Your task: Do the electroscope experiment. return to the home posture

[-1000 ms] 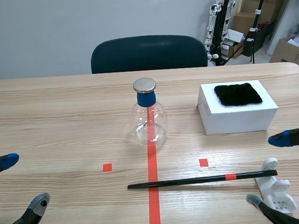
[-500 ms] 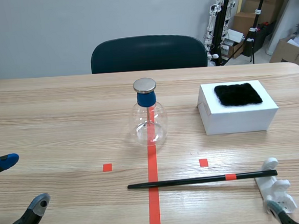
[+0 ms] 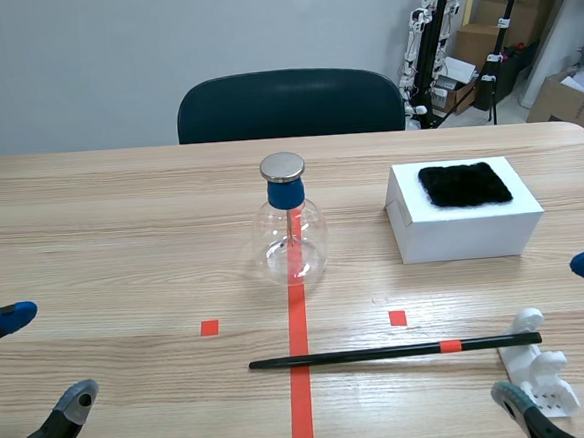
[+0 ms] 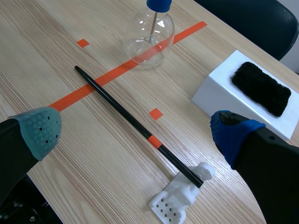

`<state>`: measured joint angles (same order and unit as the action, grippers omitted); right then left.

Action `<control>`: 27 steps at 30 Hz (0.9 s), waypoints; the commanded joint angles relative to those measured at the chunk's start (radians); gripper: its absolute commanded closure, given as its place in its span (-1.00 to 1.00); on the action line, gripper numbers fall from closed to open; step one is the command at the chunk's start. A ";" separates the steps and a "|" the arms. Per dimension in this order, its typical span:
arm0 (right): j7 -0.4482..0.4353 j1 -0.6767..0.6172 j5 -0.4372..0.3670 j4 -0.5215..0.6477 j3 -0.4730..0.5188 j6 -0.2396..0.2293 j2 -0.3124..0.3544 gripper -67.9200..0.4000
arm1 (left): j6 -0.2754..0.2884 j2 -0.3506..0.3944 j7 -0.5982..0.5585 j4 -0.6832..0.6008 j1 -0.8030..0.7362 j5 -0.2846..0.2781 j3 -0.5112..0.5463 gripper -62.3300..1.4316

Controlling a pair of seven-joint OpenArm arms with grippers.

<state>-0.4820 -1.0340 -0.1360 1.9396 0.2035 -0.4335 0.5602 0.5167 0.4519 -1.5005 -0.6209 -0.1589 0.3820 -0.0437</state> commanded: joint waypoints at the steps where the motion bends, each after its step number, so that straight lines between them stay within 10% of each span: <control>1: -0.020 0.000 -0.015 0.018 0.011 0.000 0.013 -1.00 | -0.004 0.014 0.010 -0.063 -0.061 -0.014 0.005 -1.00; 5: -0.038 -0.003 -0.015 0.022 0.011 -0.001 0.013 -1.00 | -0.031 0.060 0.016 -0.167 -0.199 -0.036 0.005 -1.00; 10: -0.037 -0.029 -0.014 0.060 0.011 0.000 0.013 -1.00 | -0.031 0.107 0.046 -0.367 -0.388 -0.366 0.034 -1.00; 13: -0.037 -0.051 -0.014 0.085 0.011 0.000 0.013 -1.00 | -0.031 0.129 0.210 -0.497 -0.484 -0.457 0.077 -1.00; 27: -0.037 -0.047 0.001 0.090 0.011 0.000 0.013 -1.00 | -0.036 0.127 0.477 -0.872 -0.762 -0.502 0.212 -1.00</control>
<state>-0.5007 -1.0866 -0.1219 2.0163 0.2035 -0.4335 0.5625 0.4824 0.5869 -1.0126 -1.4933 -0.9161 -0.0959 0.1661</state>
